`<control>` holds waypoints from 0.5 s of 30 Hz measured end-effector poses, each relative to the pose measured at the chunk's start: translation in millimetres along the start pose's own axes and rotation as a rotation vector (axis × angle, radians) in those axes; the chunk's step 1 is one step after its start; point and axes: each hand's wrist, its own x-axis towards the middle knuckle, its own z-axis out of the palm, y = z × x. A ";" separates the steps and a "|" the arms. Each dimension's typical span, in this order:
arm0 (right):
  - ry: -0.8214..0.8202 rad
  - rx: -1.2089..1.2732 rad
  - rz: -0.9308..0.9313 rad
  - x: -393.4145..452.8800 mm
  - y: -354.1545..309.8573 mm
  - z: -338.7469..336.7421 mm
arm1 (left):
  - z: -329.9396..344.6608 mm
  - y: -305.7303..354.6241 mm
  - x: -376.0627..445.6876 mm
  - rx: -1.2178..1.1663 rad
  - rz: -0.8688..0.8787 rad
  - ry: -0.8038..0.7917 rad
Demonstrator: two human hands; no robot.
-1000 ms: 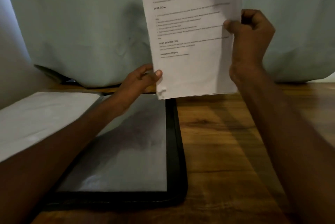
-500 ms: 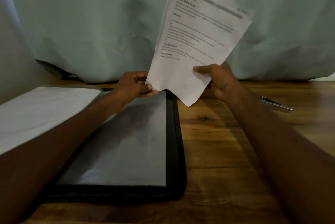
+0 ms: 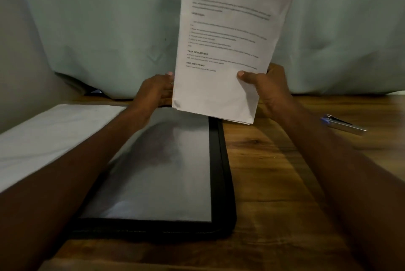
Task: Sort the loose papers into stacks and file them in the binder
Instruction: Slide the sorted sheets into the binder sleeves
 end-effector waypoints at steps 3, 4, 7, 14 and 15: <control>-0.008 -0.007 -0.008 -5.1 -0.2 2.4 | -5.3 -6.3 -3.9 0.102 0.096 -0.174; 0.001 -0.007 -0.017 -6.2 -0.6 2.3 | -6.0 -7.6 -6.0 0.097 0.094 -0.221; 0.006 0.014 -0.024 -6.7 0.8 0.9 | -5.9 -8.4 -8.7 0.035 0.073 -0.291; -0.049 -0.126 -0.117 -15.0 -3.0 13.7 | -7.0 -3.9 -11.0 0.098 0.209 -0.136; -0.032 -0.146 -0.165 -17.6 -5.3 17.1 | -6.7 -2.0 -12.1 0.106 0.230 -0.127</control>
